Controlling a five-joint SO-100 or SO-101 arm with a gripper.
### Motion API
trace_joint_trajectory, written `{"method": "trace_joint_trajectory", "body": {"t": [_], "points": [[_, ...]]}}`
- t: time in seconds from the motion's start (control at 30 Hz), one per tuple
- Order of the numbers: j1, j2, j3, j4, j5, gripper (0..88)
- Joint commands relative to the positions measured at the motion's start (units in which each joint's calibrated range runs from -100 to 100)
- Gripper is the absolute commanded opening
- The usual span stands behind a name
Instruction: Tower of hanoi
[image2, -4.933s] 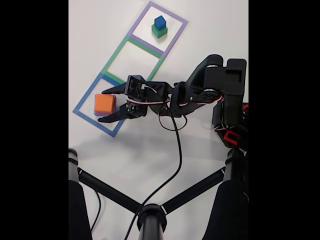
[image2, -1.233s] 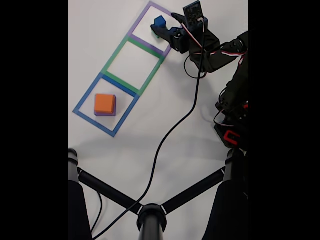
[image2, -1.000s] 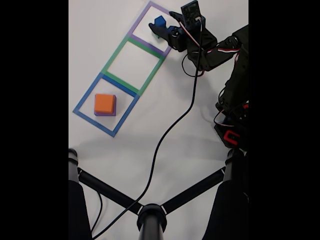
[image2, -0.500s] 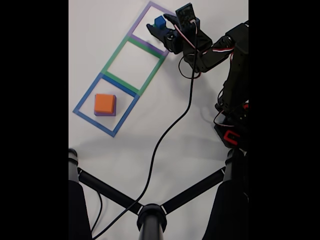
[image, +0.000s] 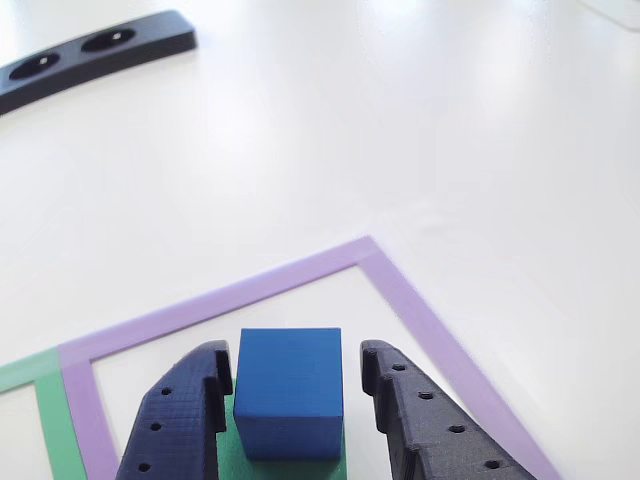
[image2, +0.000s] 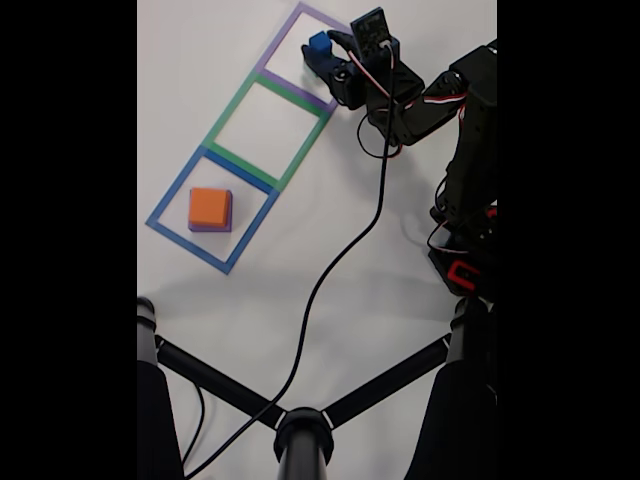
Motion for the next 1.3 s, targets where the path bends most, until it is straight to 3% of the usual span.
{"method": "trace_joint_trajectory", "body": {"t": [0.0,0.17,0.43,0.63,1.03,1.27], "points": [[-1.16,-0.28,-1.35,-2.11,0.99,6.9],[-1.62,-0.12,-1.44,-2.19,0.99,1.6],[-2.15,-3.0,-0.89,-1.22,0.99,1.3],[-2.3,-14.46,0.11,10.44,0.99,0.8],[-3.68,-51.16,-8.07,65.23,0.99,0.1],[-7.11,-60.86,-28.97,102.71,0.99,0.1]]}}
